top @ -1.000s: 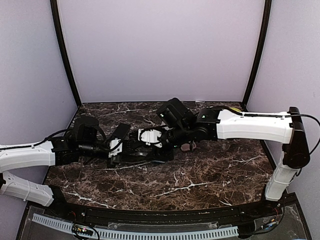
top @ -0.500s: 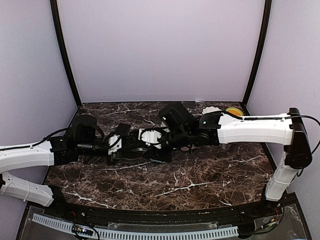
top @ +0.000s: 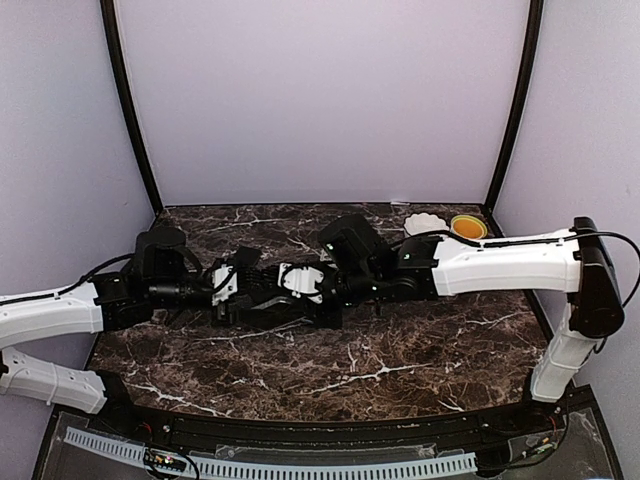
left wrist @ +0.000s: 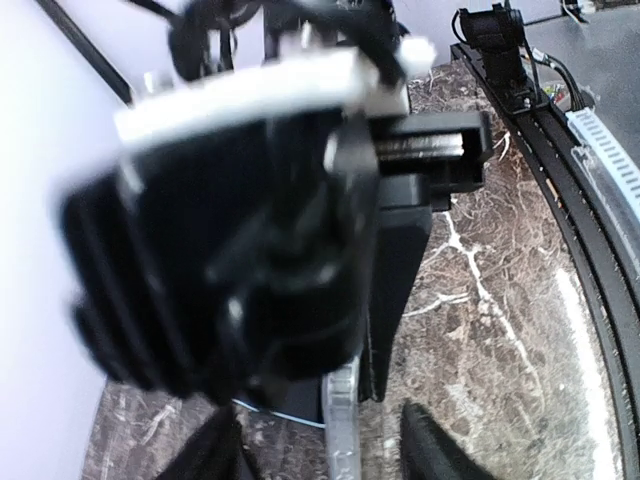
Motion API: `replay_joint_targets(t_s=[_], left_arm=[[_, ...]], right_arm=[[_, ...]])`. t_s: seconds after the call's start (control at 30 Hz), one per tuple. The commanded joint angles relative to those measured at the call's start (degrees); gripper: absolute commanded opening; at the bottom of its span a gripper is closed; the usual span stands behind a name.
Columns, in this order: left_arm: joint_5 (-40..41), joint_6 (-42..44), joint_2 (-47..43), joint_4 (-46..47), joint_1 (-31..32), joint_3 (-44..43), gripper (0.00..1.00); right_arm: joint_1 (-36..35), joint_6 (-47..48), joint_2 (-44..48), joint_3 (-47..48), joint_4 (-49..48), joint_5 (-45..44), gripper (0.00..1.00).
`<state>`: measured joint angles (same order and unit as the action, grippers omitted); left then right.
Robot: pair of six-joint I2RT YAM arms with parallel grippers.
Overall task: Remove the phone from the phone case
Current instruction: Pass from the left arm to the right, then remove the bottom left corner of the phone case.
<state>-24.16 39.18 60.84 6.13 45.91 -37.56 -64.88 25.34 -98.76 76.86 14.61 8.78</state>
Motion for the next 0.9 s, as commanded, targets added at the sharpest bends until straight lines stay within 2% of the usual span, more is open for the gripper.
replay_joint_targets(t_s=[0.0,0.03,0.1,0.27,0.5,0.6,0.67,0.87], left_arm=[[0.9,0.7,-4.7,3.3,-0.2,0.8,0.75],[1.0,0.8,-5.2,4.0,-0.4,1.1,0.83],[0.6,-0.1,-7.2,5.4,-1.4,2.2,0.88],[-1.1,-2.5,-11.1,8.1,-5.9,3.8,0.88],[-2.0,-1.8,-12.6,6.5,-7.7,3.0,0.86],[-2.4,-2.1,-12.3,6.3,-7.9,2.5,0.85],[-4.3,-2.8,-12.1,6.5,-8.2,2.0,0.82],[-14.7,-5.2,-12.4,8.5,-9.5,1.5,0.78]], right_arm=[[1.8,-2.0,4.0,-4.0,-9.5,-3.7,0.00],[2.7,-2.3,5.3,-5.6,-11.6,-4.0,0.00],[4.5,-3.2,8.0,-8.1,-15.9,-4.3,0.00],[8.8,-5.9,14.5,-12.5,-23.8,-3.7,0.00],[14.6,-15.2,20.0,-15.9,-30.0,-2.3,0.00],[16.6,-17.0,21.1,-16.6,-31.0,3.2,0.00],[18.4,-17.5,22.6,-18.6,-34.1,9.9,0.00],[21.5,-17.5,25.8,-21.5,-37.9,27.8,0.00]])
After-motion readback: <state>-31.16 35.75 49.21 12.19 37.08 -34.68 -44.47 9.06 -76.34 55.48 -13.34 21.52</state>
